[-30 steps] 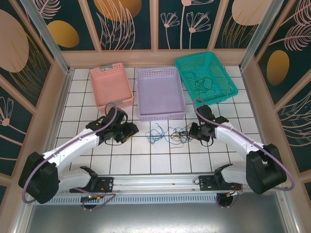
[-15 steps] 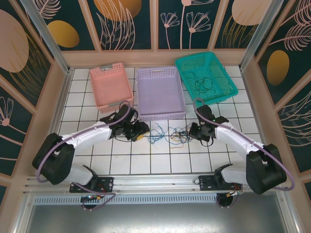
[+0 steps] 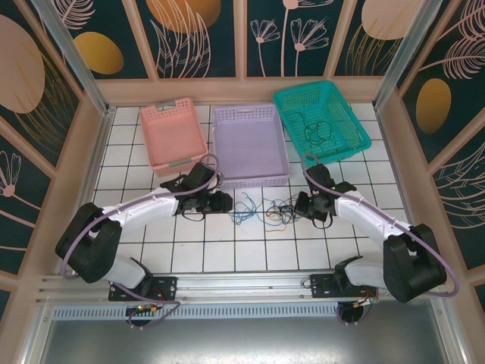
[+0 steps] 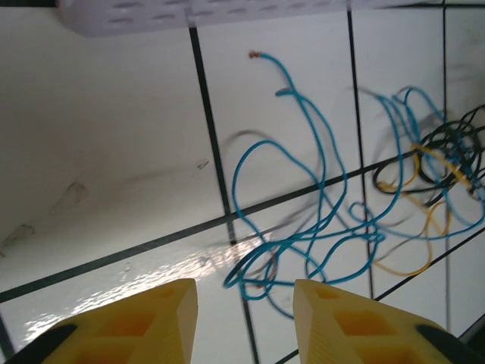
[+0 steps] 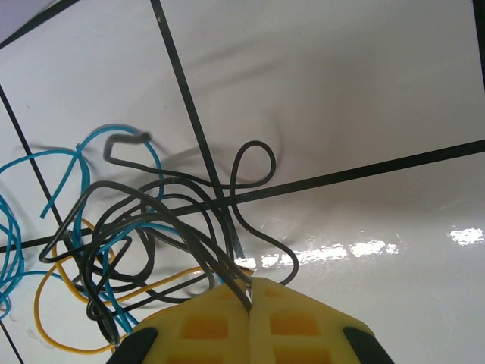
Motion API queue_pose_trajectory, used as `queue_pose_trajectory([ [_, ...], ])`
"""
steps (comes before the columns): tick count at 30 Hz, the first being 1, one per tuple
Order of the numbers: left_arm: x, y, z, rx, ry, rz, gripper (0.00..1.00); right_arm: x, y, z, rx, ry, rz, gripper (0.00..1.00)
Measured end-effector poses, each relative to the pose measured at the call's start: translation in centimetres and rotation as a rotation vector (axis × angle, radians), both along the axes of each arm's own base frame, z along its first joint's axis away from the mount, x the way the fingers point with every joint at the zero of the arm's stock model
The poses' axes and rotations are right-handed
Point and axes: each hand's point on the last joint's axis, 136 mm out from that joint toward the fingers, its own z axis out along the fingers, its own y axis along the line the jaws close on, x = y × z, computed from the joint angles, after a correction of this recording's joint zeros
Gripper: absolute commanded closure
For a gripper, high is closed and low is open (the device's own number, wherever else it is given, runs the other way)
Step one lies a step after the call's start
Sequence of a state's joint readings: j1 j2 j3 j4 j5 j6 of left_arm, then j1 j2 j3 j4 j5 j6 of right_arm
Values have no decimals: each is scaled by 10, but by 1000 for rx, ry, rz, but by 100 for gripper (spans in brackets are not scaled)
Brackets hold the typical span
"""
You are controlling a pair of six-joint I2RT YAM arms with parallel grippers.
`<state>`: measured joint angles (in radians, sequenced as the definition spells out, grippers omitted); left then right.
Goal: Untangle the cables
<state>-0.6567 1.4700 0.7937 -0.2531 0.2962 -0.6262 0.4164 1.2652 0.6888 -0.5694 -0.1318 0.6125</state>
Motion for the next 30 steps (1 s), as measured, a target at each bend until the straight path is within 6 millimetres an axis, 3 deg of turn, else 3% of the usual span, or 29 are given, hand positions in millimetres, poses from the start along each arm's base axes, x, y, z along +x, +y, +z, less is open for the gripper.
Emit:
queue_pose_trajectory([
  [8,-7,-5,-4,-1,-83,-168,50,-2,-1,-8,-13,30,-2,100],
  [11,-6,-10,-4,-25,-101,-198,51,-2,-2,-9,-16,36,-3,100],
  [17,-11,-18,-19,-49,-64,-242,63,-2,-2,-10,-16,37,-3,100],
  [26,-12,-18,-24,-55,-52,-233,96,-2,-2,-10,-16,37,-4,100],
  [30,-9,-15,-24,-41,-56,-200,100,-2,-2,-10,-17,37,-4,100],
])
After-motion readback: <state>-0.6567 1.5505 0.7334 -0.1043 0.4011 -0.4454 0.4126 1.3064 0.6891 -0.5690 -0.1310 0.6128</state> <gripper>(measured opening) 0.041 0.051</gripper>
